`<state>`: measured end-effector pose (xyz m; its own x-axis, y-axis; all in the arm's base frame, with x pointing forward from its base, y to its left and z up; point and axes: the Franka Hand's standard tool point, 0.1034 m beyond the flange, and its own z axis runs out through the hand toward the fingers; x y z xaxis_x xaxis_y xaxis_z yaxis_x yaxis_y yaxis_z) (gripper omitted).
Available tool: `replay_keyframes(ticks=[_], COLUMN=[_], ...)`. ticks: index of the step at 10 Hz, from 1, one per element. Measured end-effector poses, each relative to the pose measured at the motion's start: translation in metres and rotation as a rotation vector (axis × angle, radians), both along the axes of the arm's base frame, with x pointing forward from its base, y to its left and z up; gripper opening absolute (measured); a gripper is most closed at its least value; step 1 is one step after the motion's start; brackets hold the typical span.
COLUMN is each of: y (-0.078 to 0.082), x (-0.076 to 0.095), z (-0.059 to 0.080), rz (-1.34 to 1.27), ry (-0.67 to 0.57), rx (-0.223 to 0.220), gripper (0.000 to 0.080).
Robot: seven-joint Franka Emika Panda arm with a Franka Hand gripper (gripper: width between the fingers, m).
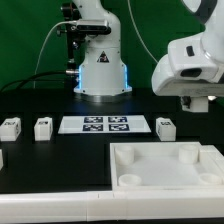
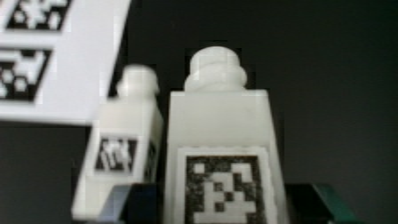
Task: Assemble one leg
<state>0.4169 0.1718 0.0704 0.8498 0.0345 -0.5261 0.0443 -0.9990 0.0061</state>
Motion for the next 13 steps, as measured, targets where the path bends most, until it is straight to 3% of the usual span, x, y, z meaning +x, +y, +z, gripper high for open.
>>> replay_keyframes(ticks=[1,3,5,7,10,11,12,13], y=[-0.003,-0.013,-0.029,-0.027,-0.027,-0.032,-0.047,-0.056], x=[-0.003,0.019,0.033,0.057,0.059,0.063,0.068,0.083], z=[0.004,0.024,0.037,0.060,0.058,0.043,0.034,0.040], rz=[0.009,0.018,0.022,0.028,0.027,0.055,0.091,0.095], ry=[-0.076,-0.298,-0.322,-0.330,-0.330,-0.361,-0.346,-0.353], rx=[0.013,0.053,0.065,0.069,0.070,0.091,0.110,0.117], gripper=[0.0292,0.0293,0.0293,0.0293,0.0293,0.0293,0.0293,0.0293])
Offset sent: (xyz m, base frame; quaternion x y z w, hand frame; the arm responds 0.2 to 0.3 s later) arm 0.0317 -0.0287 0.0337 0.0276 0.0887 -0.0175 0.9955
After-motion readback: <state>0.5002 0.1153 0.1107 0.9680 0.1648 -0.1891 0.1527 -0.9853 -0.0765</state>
